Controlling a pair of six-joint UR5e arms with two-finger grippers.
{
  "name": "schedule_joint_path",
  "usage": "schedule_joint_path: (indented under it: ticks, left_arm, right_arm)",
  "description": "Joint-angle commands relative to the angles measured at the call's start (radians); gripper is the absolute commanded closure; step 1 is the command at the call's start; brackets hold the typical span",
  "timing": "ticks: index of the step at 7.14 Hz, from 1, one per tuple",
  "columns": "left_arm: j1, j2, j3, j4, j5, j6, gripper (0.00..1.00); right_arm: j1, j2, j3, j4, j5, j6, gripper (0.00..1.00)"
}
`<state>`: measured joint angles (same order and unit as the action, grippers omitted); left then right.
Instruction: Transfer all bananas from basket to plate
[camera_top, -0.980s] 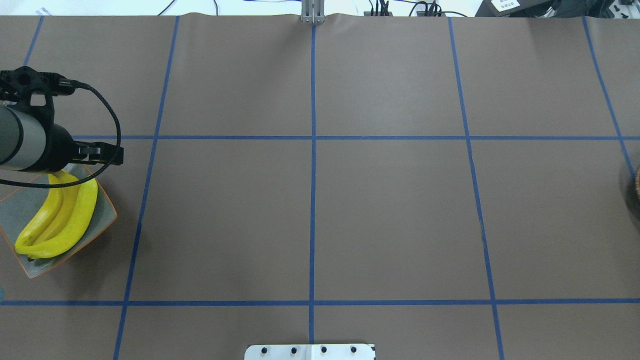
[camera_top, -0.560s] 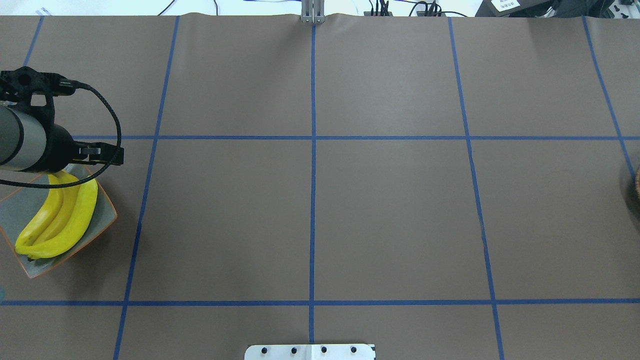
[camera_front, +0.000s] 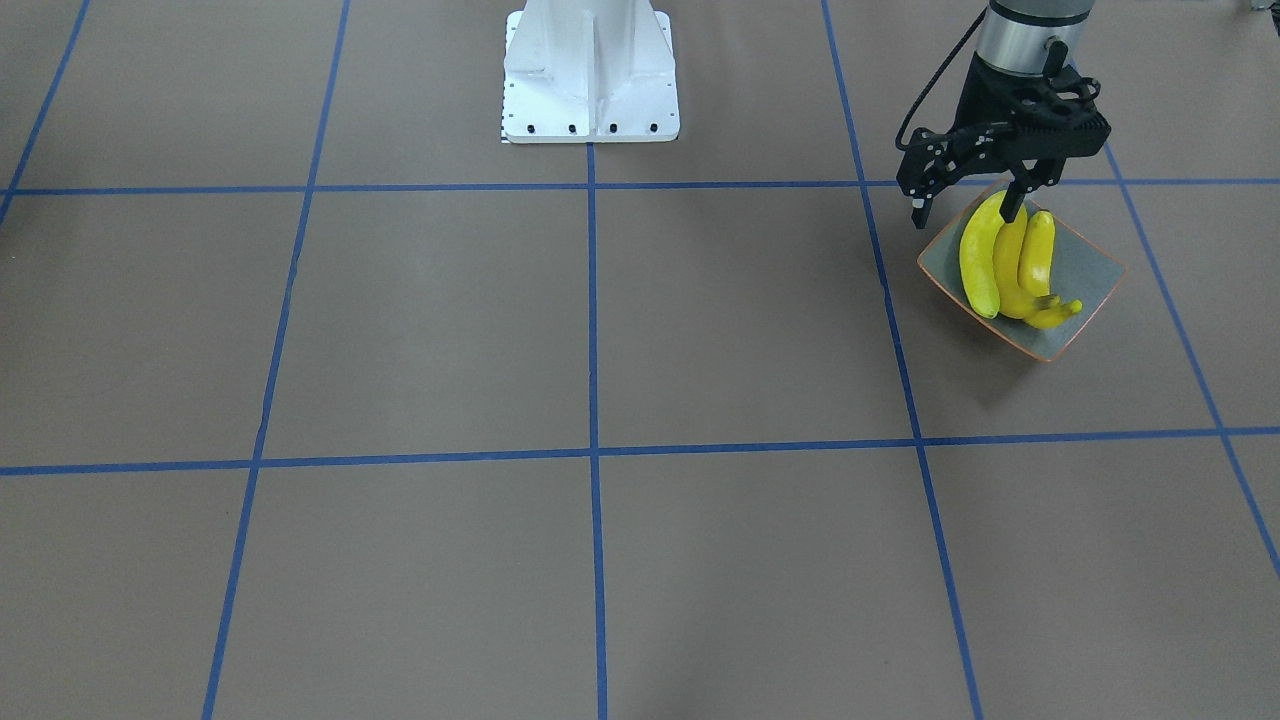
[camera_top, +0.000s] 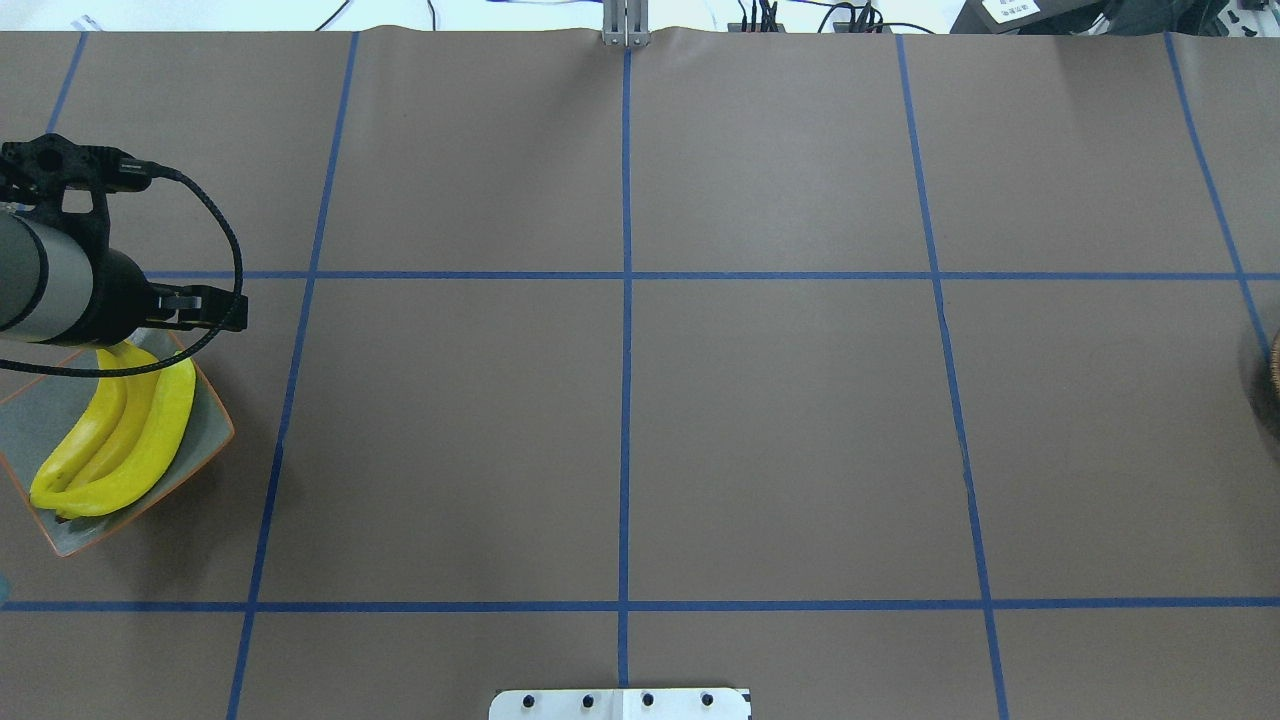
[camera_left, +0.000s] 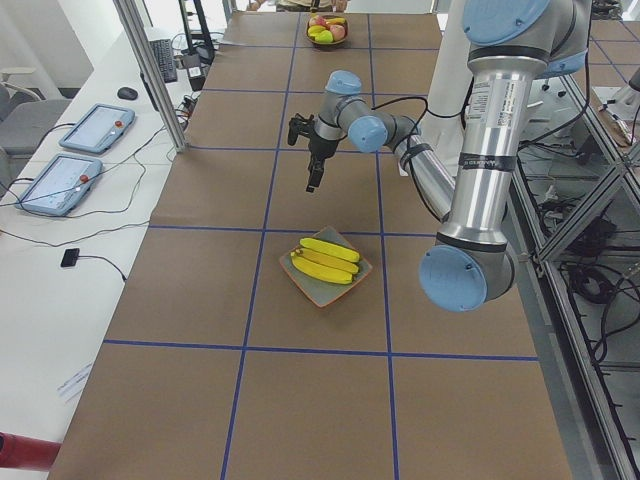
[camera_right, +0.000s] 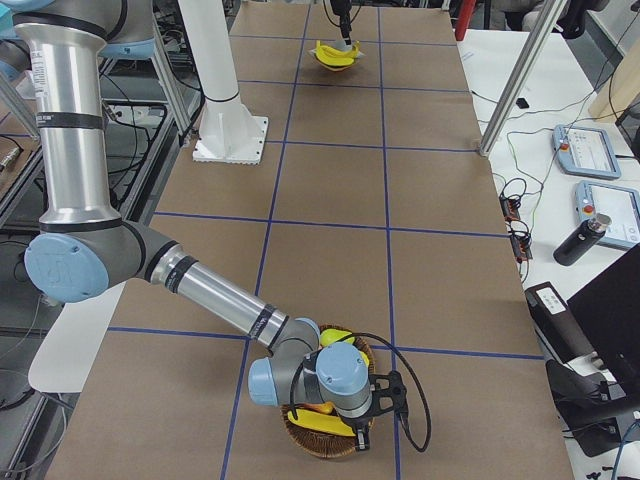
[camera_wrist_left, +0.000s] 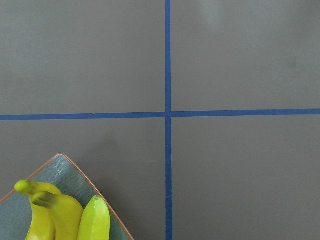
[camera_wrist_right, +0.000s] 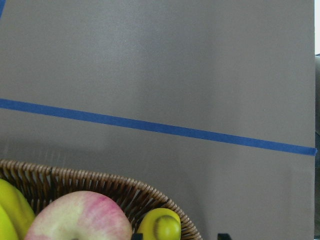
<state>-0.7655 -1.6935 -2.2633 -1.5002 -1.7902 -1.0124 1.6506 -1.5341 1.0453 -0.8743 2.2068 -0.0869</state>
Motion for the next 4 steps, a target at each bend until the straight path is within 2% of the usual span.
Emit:
schedule_joint_path:
  ticks: [1,4]
  left_arm:
    - [0.0,0.0,0.001,0.0,0.0,0.0,0.0]
    - [0.002,0.0,0.004,0.0,0.0,0.0,0.0]
  right_arm:
    - [-0.014,0.005,-0.004,0.008,0.013,0.009,0.5]
    - [-0.014,0.015,-0.001,0.008,0.01,0.009,0.51]
